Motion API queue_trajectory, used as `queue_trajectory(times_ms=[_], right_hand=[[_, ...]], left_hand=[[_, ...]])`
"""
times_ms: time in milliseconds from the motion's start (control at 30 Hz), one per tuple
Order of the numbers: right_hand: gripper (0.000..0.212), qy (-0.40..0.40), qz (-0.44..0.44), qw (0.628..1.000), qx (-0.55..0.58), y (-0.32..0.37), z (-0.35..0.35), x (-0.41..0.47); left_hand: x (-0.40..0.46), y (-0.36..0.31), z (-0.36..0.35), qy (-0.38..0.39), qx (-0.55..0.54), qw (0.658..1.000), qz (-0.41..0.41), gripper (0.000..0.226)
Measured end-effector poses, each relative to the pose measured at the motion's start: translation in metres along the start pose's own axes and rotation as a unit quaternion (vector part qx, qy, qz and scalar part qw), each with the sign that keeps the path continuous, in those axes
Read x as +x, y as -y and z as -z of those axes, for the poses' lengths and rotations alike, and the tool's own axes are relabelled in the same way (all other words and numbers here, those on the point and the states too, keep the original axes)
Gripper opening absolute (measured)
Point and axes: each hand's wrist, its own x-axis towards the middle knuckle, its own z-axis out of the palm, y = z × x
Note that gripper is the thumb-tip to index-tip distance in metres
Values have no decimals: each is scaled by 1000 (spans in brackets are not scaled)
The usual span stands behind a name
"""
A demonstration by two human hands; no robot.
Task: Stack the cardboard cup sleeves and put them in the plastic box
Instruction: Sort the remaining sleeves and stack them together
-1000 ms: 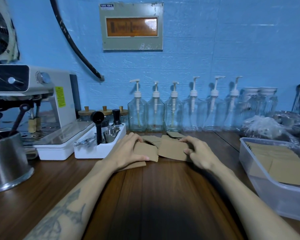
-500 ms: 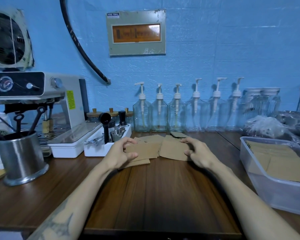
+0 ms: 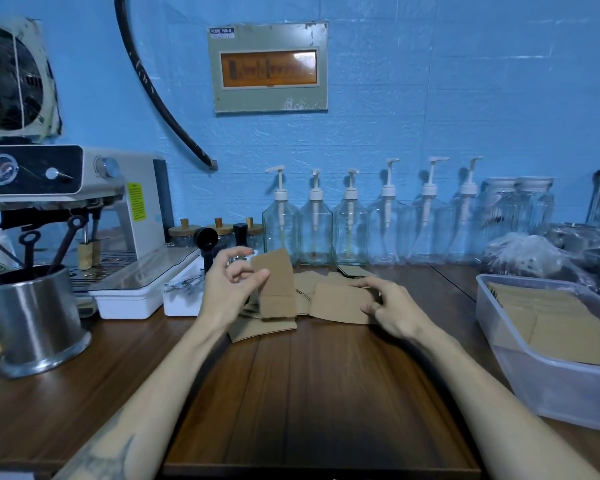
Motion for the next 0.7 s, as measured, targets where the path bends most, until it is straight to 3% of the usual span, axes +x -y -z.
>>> queue_trajectory(times_ms=[133,300,367,567,700], right_hand=[[38,3,11,1000,9,5,-1,0],[36,26,3,999,34,6,-4,-1],[40,44,7,998,43,8,-5,-2],[56,100,31,993,59,26,-11,-10],[58,133,35,987,84,34,-16,-13]], left_hand=[[-11,-4,-12,64,83,994,-33,25],[-18,20,-18,217,239,944,-63,30],[-18,24,-20,207,263,939,-77,35],[-23,31,-26,180,306,935,-11,66],[-30,26,-33,206,376,902,-44,49]])
